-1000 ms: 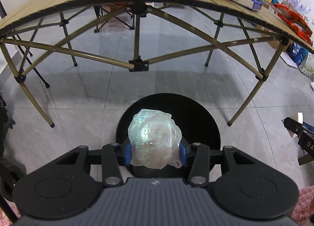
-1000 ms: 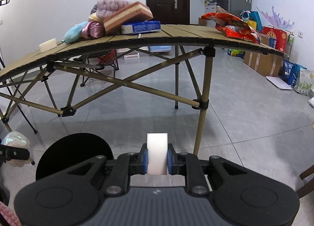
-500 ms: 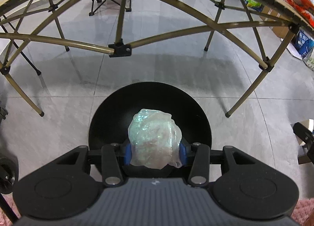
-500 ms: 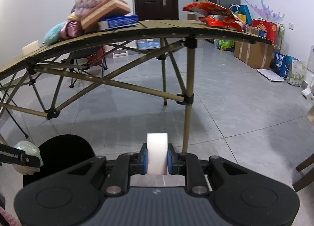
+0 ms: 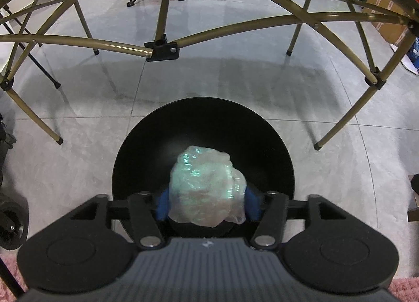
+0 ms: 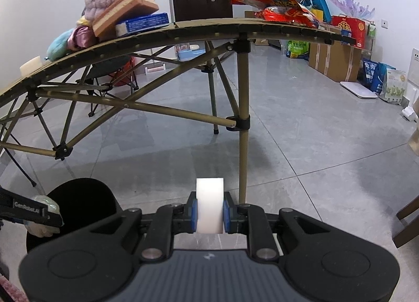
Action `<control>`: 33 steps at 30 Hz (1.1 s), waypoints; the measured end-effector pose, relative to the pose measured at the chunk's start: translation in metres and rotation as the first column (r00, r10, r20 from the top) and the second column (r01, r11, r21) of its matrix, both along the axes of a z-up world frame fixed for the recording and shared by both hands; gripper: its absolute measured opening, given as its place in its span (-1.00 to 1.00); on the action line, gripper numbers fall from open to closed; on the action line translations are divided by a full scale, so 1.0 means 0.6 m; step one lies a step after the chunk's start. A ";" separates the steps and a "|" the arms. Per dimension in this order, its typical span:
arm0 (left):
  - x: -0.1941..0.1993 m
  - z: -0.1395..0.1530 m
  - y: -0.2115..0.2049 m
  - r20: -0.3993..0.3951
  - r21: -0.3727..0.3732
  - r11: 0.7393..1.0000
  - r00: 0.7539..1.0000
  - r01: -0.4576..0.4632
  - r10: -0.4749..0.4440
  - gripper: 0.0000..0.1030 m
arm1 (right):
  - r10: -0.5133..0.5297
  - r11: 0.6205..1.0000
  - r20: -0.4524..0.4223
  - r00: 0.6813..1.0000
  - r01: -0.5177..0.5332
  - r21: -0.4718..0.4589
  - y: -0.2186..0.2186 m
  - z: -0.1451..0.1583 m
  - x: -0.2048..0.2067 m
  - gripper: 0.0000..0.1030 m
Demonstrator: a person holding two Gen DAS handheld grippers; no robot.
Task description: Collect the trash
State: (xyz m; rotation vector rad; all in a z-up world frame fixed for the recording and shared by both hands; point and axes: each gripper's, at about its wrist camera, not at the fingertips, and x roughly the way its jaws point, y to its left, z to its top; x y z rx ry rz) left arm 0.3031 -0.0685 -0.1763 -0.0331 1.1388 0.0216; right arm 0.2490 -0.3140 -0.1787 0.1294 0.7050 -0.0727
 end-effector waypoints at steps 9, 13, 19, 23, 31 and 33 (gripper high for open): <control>-0.001 0.008 0.000 -0.006 -0.012 1.000 1.000 0.000 0.000 1.00 | 0.005 1.000 0.003 1.000 -0.005 -0.003 0.004 0.001 -0.002 -0.66; -0.006 0.012 0.000 0.004 -0.008 1.000 1.000 0.010 -0.010 1.00 | 0.010 1.000 0.009 1.000 -0.010 -0.002 0.006 0.004 -0.006 -0.66; -0.014 0.019 0.005 0.019 -0.009 1.000 1.000 0.019 -0.019 1.00 | 0.024 1.000 0.010 1.000 -0.024 -0.004 0.010 0.007 -0.011 -0.65; -0.021 0.026 0.013 0.037 -0.007 1.000 0.999 0.019 -0.019 1.00 | 0.029 1.000 0.005 1.000 -0.029 -0.004 0.013 0.009 -0.015 -0.66; -0.042 0.042 0.034 0.100 0.022 0.999 0.995 0.026 -0.028 1.00 | 0.055 0.998 -0.010 0.998 -0.055 -0.004 0.030 0.016 -0.023 -0.66; -0.048 0.047 0.041 0.117 0.029 0.999 0.993 0.027 -0.030 1.00 | 0.065 0.998 -0.014 0.998 -0.065 -0.002 0.036 0.018 -0.025 -0.65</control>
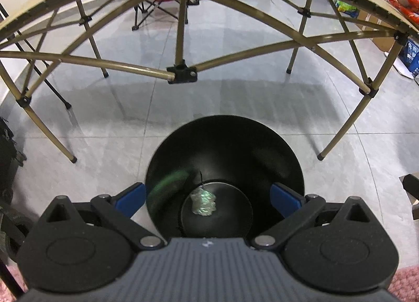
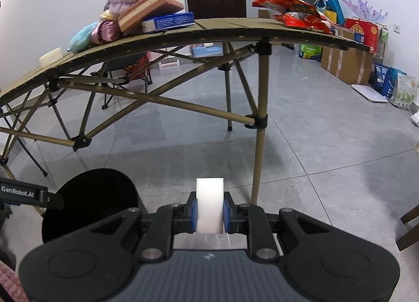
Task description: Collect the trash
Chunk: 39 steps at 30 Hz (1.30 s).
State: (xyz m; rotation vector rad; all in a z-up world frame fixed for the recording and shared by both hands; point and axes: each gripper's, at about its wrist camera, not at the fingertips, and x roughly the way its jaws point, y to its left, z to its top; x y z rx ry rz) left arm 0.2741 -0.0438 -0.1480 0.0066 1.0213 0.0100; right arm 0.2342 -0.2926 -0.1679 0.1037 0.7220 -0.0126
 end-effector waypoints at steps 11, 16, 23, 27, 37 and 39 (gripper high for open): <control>-0.019 0.014 0.059 0.045 0.010 0.998 0.998 -0.054 0.054 1.00 | 0.059 0.998 -0.016 0.998 -0.059 -0.007 0.053 0.015 0.003 -0.66; -0.026 0.020 0.092 0.056 0.005 0.996 0.995 -0.087 0.087 1.00 | 0.092 0.996 -0.027 0.995 -0.092 -0.015 0.088 0.021 0.013 -0.65; -0.036 0.025 0.135 0.066 -0.005 0.991 0.989 -0.131 0.131 1.00 | 0.146 0.989 -0.047 0.988 -0.147 -0.016 0.147 0.026 0.032 -0.65; -0.043 0.026 0.156 0.076 0.008 0.989 0.986 -0.151 0.150 1.00 | 0.178 0.984 -0.055 0.982 -0.179 -0.016 0.183 0.026 0.046 -0.66; -0.056 0.021 0.218 0.072 0.026 0.977 0.975 -0.212 0.210 1.00 | 0.243 0.970 -0.102 0.965 -0.243 0.010 0.261 0.010 0.081 -0.66; -0.057 0.019 0.227 0.068 0.024 0.975 0.974 -0.220 0.218 1.00 | 0.250 0.968 -0.115 0.961 -0.250 0.014 0.275 0.004 0.090 -0.66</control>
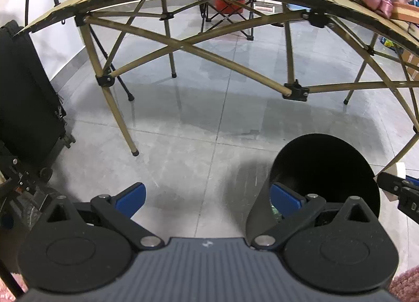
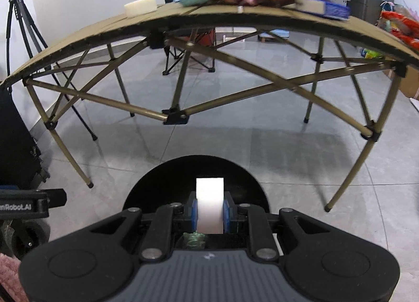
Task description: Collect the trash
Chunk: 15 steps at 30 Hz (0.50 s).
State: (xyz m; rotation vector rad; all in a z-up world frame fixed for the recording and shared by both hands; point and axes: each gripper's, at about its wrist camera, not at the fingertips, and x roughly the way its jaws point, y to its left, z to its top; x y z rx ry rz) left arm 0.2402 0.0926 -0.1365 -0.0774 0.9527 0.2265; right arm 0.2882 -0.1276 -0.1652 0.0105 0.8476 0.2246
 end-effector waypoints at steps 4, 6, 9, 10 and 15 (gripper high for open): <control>-0.002 0.001 0.016 -0.004 -0.016 1.000 1.000 -0.011 0.011 1.00 | 0.004 1.000 -0.031 1.000 -0.004 0.006 0.019 -0.012 0.017 -0.65; -0.004 0.002 0.021 0.000 -0.023 1.000 1.000 -0.012 0.012 1.00 | 0.004 1.000 -0.044 0.999 -0.003 0.007 0.027 -0.018 0.026 -0.66; -0.004 0.002 0.028 -0.001 -0.031 0.999 1.000 -0.017 0.017 1.00 | -0.002 1.000 -0.062 0.998 0.003 0.009 0.035 -0.028 0.036 -0.66; -0.002 0.002 0.028 -0.003 -0.033 0.999 1.000 -0.020 0.019 1.00 | -0.006 1.000 -0.068 0.998 0.007 0.009 0.036 -0.031 0.040 -0.65; -0.002 -0.001 0.031 -0.014 -0.037 0.999 1.000 -0.017 0.016 1.00 | -0.014 1.000 -0.085 0.996 0.014 0.004 0.040 -0.041 0.050 -0.66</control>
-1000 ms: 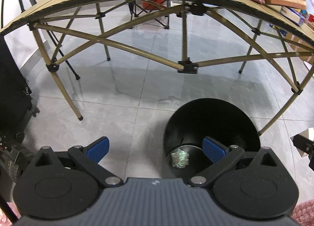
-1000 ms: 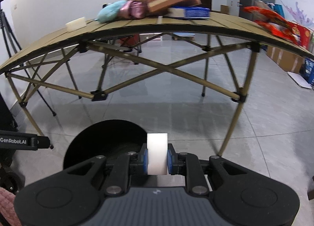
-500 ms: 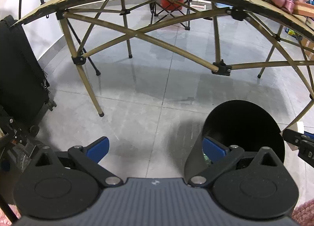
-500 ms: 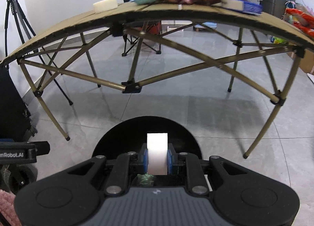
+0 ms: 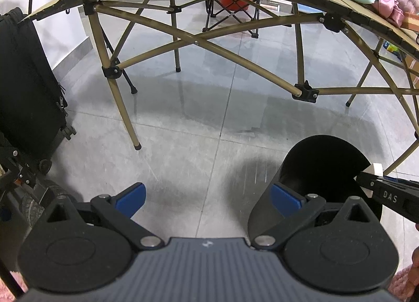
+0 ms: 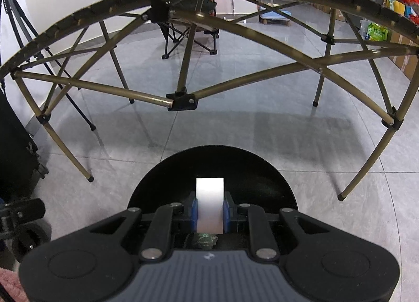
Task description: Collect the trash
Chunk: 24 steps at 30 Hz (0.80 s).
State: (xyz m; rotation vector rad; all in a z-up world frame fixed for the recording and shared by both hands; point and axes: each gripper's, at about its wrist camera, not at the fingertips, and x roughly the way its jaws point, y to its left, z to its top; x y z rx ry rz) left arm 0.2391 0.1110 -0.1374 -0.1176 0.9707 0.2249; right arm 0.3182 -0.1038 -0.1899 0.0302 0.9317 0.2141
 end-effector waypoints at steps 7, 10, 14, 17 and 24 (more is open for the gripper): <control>0.003 -0.005 0.002 -0.012 -0.001 1.000 1.000 -0.002 0.002 1.00 | -0.001 1.000 -0.038 0.999 0.000 -0.009 0.009 -0.016 0.012 -0.65; 0.003 -0.006 0.004 -0.016 -0.001 1.000 1.000 -0.007 0.007 1.00 | 0.009 1.000 -0.041 0.999 -0.010 -0.011 0.013 -0.018 0.013 -0.64; 0.003 -0.007 0.006 -0.018 -0.003 1.000 1.000 -0.013 0.013 1.00 | 0.018 1.000 -0.057 0.998 -0.018 -0.002 0.014 -0.020 0.013 -0.24; 0.002 -0.007 0.006 -0.017 -0.003 1.000 1.000 -0.013 0.013 1.00 | 0.021 1.000 -0.077 0.997 -0.021 -0.005 0.016 -0.024 0.014 0.97; 0.000 -0.007 0.007 -0.018 -0.004 1.000 1.000 -0.015 0.015 1.00 | 0.014 1.000 -0.070 0.997 -0.016 -0.021 0.016 -0.025 0.010 1.00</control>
